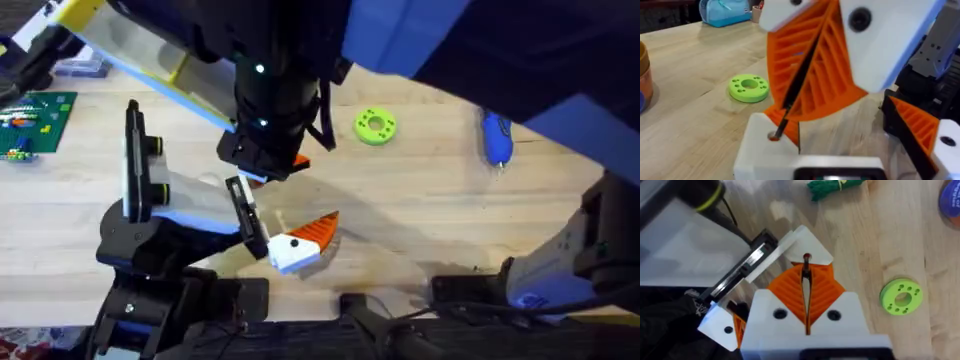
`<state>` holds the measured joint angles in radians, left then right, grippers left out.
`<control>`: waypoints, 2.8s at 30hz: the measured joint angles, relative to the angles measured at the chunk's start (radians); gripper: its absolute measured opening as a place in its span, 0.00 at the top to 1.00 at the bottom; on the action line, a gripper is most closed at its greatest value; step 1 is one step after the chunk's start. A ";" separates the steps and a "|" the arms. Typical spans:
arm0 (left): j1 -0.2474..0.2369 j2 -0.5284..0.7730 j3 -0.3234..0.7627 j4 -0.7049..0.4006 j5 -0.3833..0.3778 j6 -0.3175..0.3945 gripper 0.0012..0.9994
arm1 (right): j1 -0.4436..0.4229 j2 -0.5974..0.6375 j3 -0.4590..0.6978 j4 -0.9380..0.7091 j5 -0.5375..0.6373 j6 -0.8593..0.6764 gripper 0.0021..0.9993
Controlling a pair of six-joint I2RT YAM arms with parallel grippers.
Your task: Pick up the gripper from the table and insert it into the empty holder that is missing its gripper. Then pick up a screw, insert it into the mounting hole, and use the screwdriver to tighten it. Finally, clean up the table by picking up the vegetable and placing it into the bucket.
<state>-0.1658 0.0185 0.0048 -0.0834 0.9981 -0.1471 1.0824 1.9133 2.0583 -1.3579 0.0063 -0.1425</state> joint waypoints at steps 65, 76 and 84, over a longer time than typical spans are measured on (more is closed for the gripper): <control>0.000 0.000 0.000 0.001 0.000 -0.004 0.01 | 0.000 0.038 0.002 0.019 0.000 0.000 0.99; 0.000 0.000 0.000 0.001 0.001 -0.011 0.01 | 0.000 0.054 0.002 0.007 0.000 0.001 0.99; 0.000 0.000 0.000 0.001 0.001 -0.011 0.01 | 0.000 0.054 0.003 0.007 0.000 0.001 0.99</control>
<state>-0.1658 0.0185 0.0048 -0.0826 0.9993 -0.1585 1.0824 1.9675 2.0609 -1.3506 0.0063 -0.1417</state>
